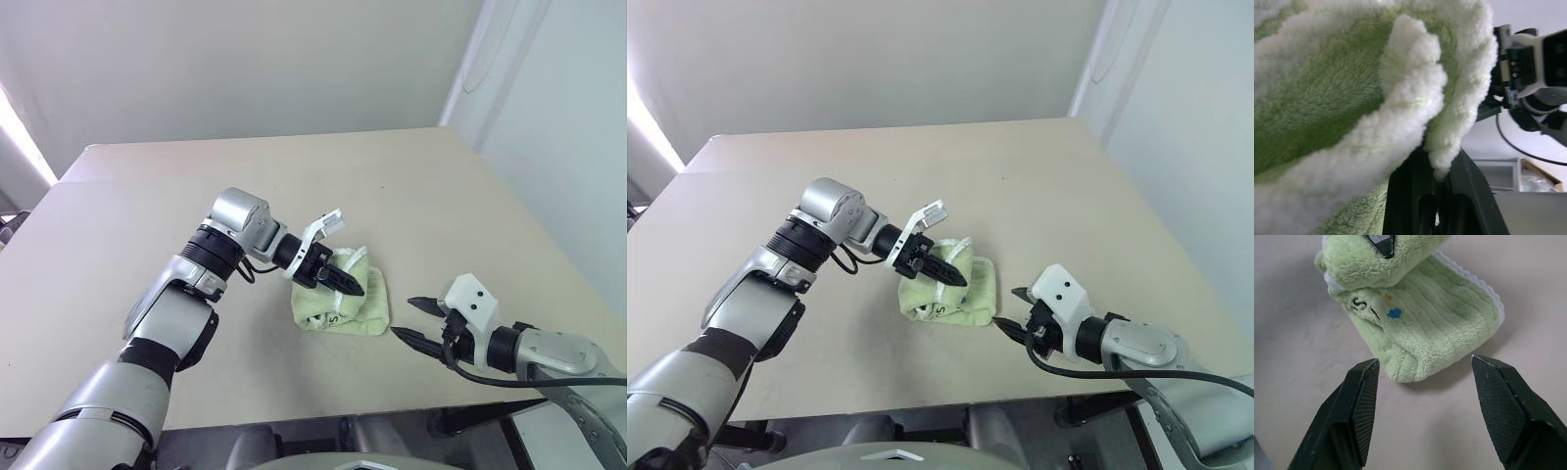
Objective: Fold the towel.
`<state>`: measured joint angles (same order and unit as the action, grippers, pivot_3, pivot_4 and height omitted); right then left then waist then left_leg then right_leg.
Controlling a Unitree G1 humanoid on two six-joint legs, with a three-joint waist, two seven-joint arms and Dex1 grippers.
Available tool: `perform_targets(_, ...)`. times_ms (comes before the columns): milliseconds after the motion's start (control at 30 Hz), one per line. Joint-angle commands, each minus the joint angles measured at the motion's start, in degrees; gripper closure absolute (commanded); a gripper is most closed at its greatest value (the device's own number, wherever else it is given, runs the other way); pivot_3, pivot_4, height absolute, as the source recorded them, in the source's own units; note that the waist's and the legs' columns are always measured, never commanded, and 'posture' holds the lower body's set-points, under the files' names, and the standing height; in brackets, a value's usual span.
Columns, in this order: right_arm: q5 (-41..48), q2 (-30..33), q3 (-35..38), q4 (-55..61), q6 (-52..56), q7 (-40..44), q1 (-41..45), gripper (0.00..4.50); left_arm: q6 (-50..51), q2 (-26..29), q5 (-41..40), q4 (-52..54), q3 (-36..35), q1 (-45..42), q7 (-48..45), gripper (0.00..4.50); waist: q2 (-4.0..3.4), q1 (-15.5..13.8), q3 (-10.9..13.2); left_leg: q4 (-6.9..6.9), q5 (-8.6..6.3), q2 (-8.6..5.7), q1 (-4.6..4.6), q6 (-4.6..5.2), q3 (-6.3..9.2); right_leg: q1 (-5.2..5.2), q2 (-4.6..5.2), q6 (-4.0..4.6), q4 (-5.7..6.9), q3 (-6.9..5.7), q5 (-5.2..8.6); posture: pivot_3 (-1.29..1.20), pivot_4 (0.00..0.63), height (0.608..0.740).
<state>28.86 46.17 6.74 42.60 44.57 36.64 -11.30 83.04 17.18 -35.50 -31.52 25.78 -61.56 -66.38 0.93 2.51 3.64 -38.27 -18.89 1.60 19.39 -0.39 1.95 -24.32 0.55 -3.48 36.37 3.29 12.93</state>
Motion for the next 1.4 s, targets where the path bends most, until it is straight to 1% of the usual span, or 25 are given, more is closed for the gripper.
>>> perform_targets(33,-0.4,0.5,0.4,1.2,-1.5,0.7,0.7,1.34,-0.3,0.1,0.3,1.6,-2.0,-1.0,0.6,3.99,-0.01,0.0,0.0,0.0,0.0,0.0,0.0,0.0,0.0,0.0,0.0,0.0,0.0,0.0,0.0,0.0,0.0,0.712)
perform_targets(100,-0.5,0.4,0.5,1.1,-1.6,0.9,0.9,1.34,-0.8,-0.6,0.8,1.0,-3.1,-0.9,2.2,3.49,0.0,0.0,0.0,0.0,0.0,0.0,-0.01,0.0,0.0,0.0,0.0,0.0,0.0,0.0,0.0,0.0,0.0,0.712)
perform_targets(233,-1.1,0.3,0.2,0.6,-2.1,0.9,1.1,1.34,-1.3,-1.4,0.6,0.3,-5.3,-0.9,3.0,2.02,0.0,0.0,0.0,-0.01,0.0,0.0,-0.01,0.0,0.0,0.01,0.01,0.0,0.0,0.0,0.0,0.0,0.0,0.712)
perform_targets(333,-1.2,0.2,0.1,0.5,-2.2,1.0,1.1,1.34,-0.2,-0.8,-0.5,1.9,-5.6,-0.2,1.8,0.94,0.0,0.0,0.0,0.01,0.0,0.0,0.0,0.0,0.0,0.0,0.0,0.0,0.0,0.0,0.0,0.0,0.0,0.712)
perform_targets(433,-1.2,0.0,0.1,0.2,-2.2,1.1,1.6,1.34,0.8,0.2,-3.0,2.3,-7.4,-0.4,-1.2,0.03,0.0,0.0,0.0,0.01,0.0,0.0,-0.01,0.0,0.0,0.01,0.0,0.0,0.0,0.0,0.0,0.0,0.0,0.712)
perform_targets(567,-0.1,-0.8,1.0,-0.9,-1.5,0.8,3.3,1.34,-2.2,3.1,-4.1,2.6,-9.6,-1.1,-5.4,0.03,-0.01,0.1,0.0,0.01,0.0,0.0,-0.02,0.0,0.0,0.0,0.0,0.0,0.01,0.0,0.0,0.0,0.0,0.712)
perform_targets(667,4.4,-3.5,3.9,-2.7,0.8,-0.3,6.4,1.34,-8.0,5.1,-2.1,0.1,-12.9,-2.4,-5.1,0.03,-0.01,0.0,0.0,0.0,0.0,0.0,-0.02,0.0,0.0,0.0,0.0,0.02,0.03,0.0,-0.01,0.0,0.0,0.712)
perform_targets(733,8.2,-5.4,6.6,-3.8,2.9,-1.4,9.4,1.34,-14.5,7.2,0.2,0.1,-14.1,-2.3,-5.3,0.03,-0.03,0.0,0.0,0.0,0.04,0.0,-0.02,-0.07,0.0,0.0,0.01,0.04,0.05,0.0,-0.03,0.0,0.0,0.712)
perform_targets(800,12.3,-7.7,8.2,-5.8,5.2,-3.2,14.5,1.34,-25.8,10.3,3.7,1.1,-16.4,-0.4,-4.3,0.03,-0.02,0.1,0.0,0.01,0.04,0.0,-0.02,-0.08,0.0,0.0,0.0,0.04,0.06,0.0,-0.03,0.0,0.0,0.712)
perform_targets(867,14.0,-9.7,7.2,-8.0,6.5,-4.8,18.9,1.34,-41.3,11.8,7.6,3.5,-19.2,4.1,-2.5,0.03,-0.14,0.3,-0.1,0.02,0.08,0.01,-0.03,-0.14,-0.01,-0.01,0.0,0.06,0.07,0.03,-0.05,0.0,0.0,0.712)
perform_targets(900,13.5,-10.5,6.0,-8.7,6.6,-5.4,20.3,1.34,-47.4,12.6,9.4,4.4,-19.4,6.4,-3.0,0.03,-0.18,0.0,-0.1,0.07,0.08,0.02,-0.06,-0.15,-0.07,-0.01,0.0,0.06,0.09,0.11,-0.05,0.0,0.0,0.712)
perform_targets(933,12.8,-11.1,4.5,-9.4,6.5,-5.9,21.4,1.34,-51.9,13.4,10.8,5.0,-19.2,8.2,-4.0,0.03,-0.21,-0.1,-0.1,0.09,0.09,0.02,-0.06,-0.15,-0.05,-0.01,-0.01,0.07,0.12,0.11,-0.05,0.0,0.0,0.712)
perform_targets(967,11.7,-11.7,2.5,-10.3,6.1,-6.1,22.4,1.34,-53.9,14.6,11.7,5.4,-18.6,9.5,-6.1,0.03,-0.21,-0.2,-0.1,0.12,0.09,0.03,-0.08,-0.17,-0.05,-0.01,-0.02,0.08,0.12,0.11,-0.05,0.0,0.0,0.712)
perform_targets(1033,9.4,-12.7,-1.6,-11.9,4.7,-6.0,24.0,1.34,-55.0,16.4,12.2,6.5,-18.0,11.5,-9.3,0.03,-0.2,-0.3,-0.1,0.12,0.1,0.04,-0.04,-0.17,-0.04,-0.02,-0.03,0.08,0.13,0.09,-0.05,0.0,0.0,0.712)
perform_targets(1167,5.2,-14.6,-8.5,-15.3,2.2,-5.2,25.7,1.34,-57.2,17.1,13.5,13.0,-17.0,17.0,-10.6,0.03,-0.17,-0.6,-0.1,-0.11,0.11,0.0,0.01,-0.19,-0.03,-0.16,0.01,-0.03,0.03,0.12,-0.1,0.0,0.0,0.712)
perform_targets(1267,3.9,-15.5,-11.1,-17.1,1.0,-3.9,26.0,1.34,-59.4,15.9,15.2,15.7,-15.8,20.2,-9.4,0.03,-0.17,-0.7,-0.1,-0.11,0.11,-0.06,0.04,-0.19,-0.09,-0.14,0.06,-0.12,-0.09,0.23,-0.19,0.0,0.0,0.712)
perform_targets(1333,3.1,-15.8,-12.3,-18.2,0.5,-3.3,25.9,1.34,-57.6,14.8,15.0,16.6,-15.5,21.0,-8.4,0.03,-0.17,-0.7,-0.1,-0.11,0.11,-0.07,0.03,-0.18,-0.09,-0.13,0.05,-0.18,-0.09,0.24,-0.23,0.0,0.0,0.712)
perform_targets(1400,2.3,-16.3,-13.4,-18.9,0.2,-3.1,25.7,1.34,-59.1,14.8,16.4,18.0,-14.2,22.4,-8.9,0.03,-0.16,-0.5,-0.1,-0.11,0.11,-0.07,0.01,-0.18,-0.06,-0.13,0.02,-0.29,-0.07,0.25,-0.27,0.0,0.0,0.712)
